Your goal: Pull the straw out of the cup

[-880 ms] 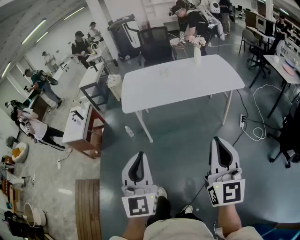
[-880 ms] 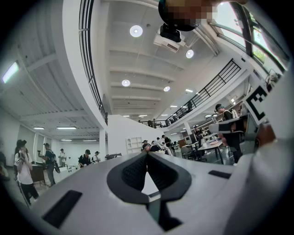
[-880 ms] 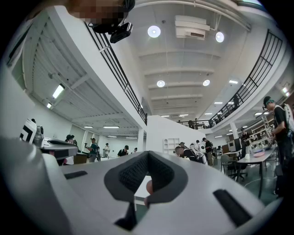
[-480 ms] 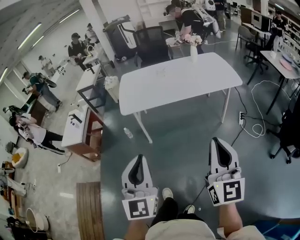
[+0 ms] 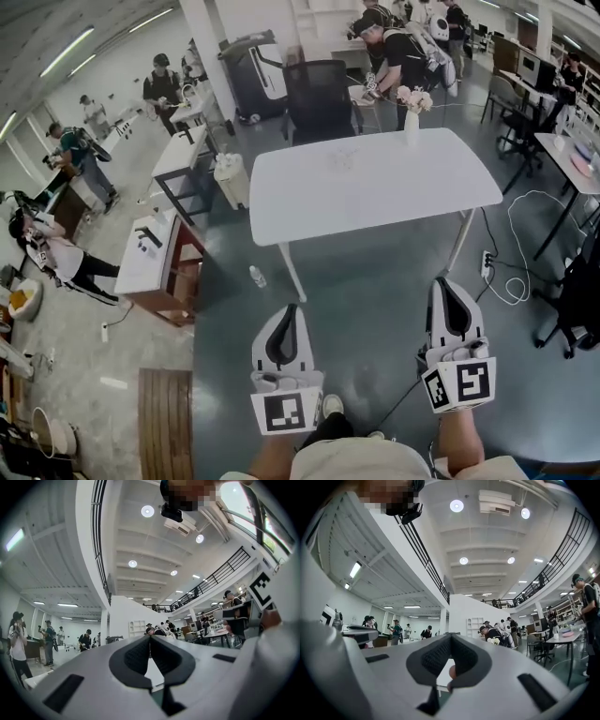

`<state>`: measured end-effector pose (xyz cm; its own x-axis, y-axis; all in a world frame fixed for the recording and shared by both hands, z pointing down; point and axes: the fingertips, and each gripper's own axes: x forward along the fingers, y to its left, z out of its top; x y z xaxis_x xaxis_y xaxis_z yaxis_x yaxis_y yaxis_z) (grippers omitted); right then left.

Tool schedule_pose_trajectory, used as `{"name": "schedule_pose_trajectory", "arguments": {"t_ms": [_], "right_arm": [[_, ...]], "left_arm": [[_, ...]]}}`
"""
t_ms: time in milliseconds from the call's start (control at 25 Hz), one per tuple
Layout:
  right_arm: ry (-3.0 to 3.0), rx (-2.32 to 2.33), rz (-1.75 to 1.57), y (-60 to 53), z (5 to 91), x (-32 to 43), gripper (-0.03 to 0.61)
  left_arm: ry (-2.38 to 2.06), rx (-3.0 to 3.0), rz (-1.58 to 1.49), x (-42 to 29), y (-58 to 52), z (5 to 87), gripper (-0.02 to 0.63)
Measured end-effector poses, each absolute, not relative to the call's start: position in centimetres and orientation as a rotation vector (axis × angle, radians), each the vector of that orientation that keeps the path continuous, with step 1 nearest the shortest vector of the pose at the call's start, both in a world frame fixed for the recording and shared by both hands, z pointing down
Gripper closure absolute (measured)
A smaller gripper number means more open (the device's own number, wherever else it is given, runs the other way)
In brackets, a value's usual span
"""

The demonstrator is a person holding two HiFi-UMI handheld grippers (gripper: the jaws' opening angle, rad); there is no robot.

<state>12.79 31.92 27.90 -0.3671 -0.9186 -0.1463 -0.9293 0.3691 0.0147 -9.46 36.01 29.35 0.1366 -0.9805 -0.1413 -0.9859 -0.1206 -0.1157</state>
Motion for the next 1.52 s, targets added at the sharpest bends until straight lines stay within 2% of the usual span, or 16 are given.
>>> {"name": "schedule_pose_trajectory", "arguments": {"t_ms": [360,680,1080,1520], "right_arm": [[2.520,-1.652,0.173,24.7,27.0,3.6,0.578],[2.534,-1.661,0.181,21.6,27.8,-0.5,0.578],[2.560,-1.648,0.129,15.9,29.8,-1.1,0.577],[2.565,-1.618,0.068,1.8,30.5,2.8,0.578]], "left_arm": [[2.003,-2.202,0.112,-18.8,29.7,29.2,0.609],[2.038,-2.204,0.113,-23.7,26.6,30.6,0.609],[2.062,-2.204,0.084,-24.2,21.8,31.8,0.609],[2.062,-2.168,0.018,-19.7,9.0,31.0,0.609]]}}
